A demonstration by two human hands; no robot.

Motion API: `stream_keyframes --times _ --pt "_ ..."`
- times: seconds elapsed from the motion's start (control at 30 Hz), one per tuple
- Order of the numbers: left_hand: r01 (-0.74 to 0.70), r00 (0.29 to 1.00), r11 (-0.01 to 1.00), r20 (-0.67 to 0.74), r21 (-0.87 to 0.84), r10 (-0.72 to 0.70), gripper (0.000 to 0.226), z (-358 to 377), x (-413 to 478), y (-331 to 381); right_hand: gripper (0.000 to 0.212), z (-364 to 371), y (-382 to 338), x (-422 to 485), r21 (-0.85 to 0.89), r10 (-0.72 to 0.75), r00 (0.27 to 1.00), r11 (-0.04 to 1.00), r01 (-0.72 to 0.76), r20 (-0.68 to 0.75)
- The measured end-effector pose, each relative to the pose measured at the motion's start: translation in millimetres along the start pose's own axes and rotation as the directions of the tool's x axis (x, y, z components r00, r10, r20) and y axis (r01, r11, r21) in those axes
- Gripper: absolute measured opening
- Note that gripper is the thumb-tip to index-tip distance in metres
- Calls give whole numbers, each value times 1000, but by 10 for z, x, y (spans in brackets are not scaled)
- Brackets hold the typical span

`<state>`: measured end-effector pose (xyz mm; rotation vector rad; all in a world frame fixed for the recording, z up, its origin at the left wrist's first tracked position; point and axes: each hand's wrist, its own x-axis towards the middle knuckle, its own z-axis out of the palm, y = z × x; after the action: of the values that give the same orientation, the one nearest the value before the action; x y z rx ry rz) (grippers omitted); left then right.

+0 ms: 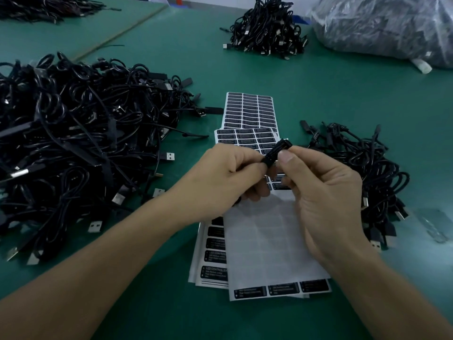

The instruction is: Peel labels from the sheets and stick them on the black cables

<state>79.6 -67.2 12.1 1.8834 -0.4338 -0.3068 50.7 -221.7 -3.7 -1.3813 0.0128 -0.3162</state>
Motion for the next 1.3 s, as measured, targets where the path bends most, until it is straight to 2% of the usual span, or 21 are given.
stream_keyframes --times 0.13,0.3,0.93,1.3 --pt "28 999 996 18 -89 -26 26 18 -12 34 14 4 -9 -12 -72 -68 998 995 68 -1" --pt "46 999 993 9 -107 -45 23 14 -10 18 11 5 -5 -13 -136 -88 996 987 85 -16" --pt "25 997 995 80 -100 -17 24 29 -22 28 15 26 23 -27 -158 -144 989 978 136 -38" --pt "44 997 992 64 -120 -37 23 42 -15 10 18 24 15 -39 -183 -183 983 967 180 1"
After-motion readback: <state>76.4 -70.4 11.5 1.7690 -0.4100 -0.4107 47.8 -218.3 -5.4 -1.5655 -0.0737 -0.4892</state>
